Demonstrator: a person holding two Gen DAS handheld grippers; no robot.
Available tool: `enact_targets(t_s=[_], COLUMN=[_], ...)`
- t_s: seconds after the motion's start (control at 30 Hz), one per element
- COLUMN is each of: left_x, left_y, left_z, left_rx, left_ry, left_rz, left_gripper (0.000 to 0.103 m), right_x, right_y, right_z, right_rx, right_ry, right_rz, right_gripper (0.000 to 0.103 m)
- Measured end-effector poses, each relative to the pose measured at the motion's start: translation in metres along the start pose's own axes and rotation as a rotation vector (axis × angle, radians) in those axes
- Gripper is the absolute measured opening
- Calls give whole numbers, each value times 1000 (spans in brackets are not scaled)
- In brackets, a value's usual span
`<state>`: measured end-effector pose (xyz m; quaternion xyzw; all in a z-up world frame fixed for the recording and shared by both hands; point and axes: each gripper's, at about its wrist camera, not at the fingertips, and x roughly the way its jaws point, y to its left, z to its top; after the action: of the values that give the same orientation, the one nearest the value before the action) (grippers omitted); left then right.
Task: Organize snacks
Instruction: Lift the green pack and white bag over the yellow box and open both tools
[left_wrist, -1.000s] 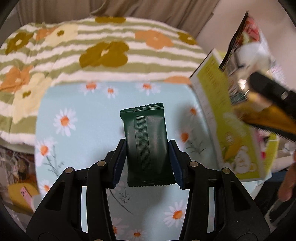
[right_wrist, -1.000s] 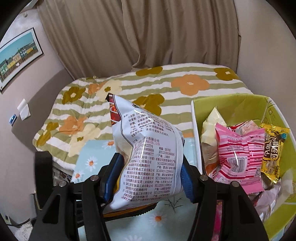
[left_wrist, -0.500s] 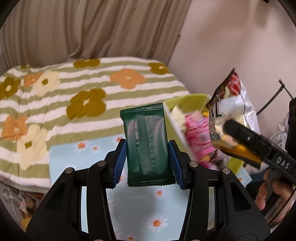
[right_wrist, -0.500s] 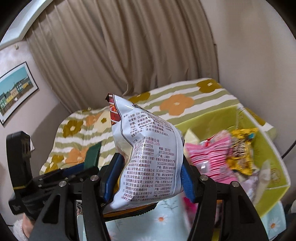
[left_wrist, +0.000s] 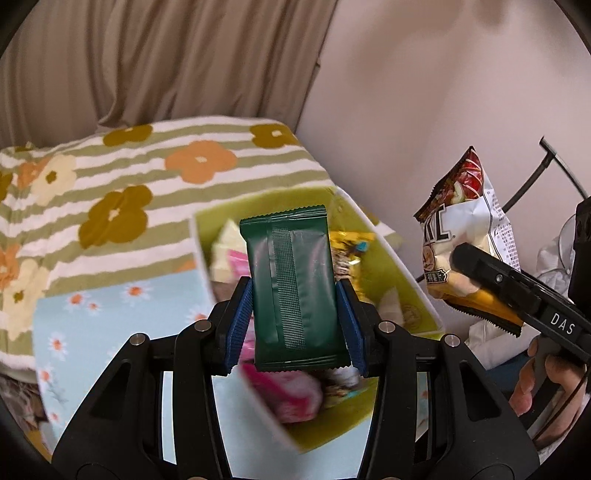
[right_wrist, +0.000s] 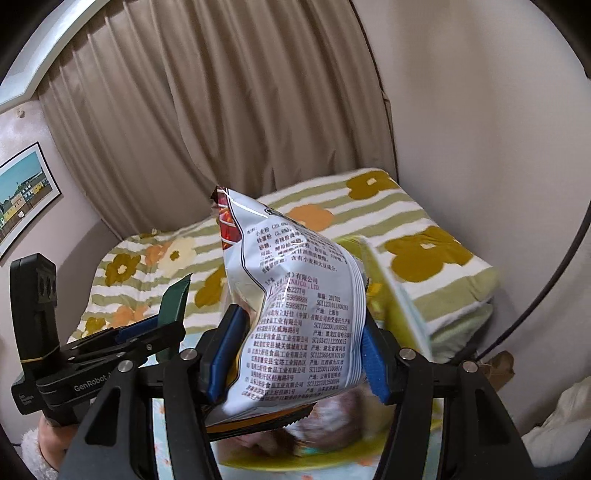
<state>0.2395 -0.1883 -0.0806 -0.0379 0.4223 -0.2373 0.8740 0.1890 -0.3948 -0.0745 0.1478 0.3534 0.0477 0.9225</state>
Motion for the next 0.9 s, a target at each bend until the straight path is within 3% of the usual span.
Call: enact_targets(t_s=[0.3, 0.37, 0.4, 0.43, 0.57, 0.9], left_x=[49, 55, 59, 60, 61, 33], left_y=[-50, -53, -53, -52, -52, -30], left_z=[-31, -36, -40, -41, -50, -52], left_rx=[0, 12, 19, 22, 38, -25], left_ry=[129, 156, 166, 171, 207, 162], left_rz=[52, 70, 79, 79, 120, 174], left_gripper=[44, 68, 98, 103, 103, 103], right_x=[12, 14, 15, 16, 18, 26], right_y=[-47, -52, -54, -56, -63, -39], right_z=[-12, -14, -15, -16, -16, -11], right_rx=[6, 11, 13, 16, 23, -154], right_ry=[99, 108, 110, 112, 130, 134], right_rz=[70, 81, 84, 86, 86, 14], right_gripper=[55, 55, 55, 55, 55, 56])
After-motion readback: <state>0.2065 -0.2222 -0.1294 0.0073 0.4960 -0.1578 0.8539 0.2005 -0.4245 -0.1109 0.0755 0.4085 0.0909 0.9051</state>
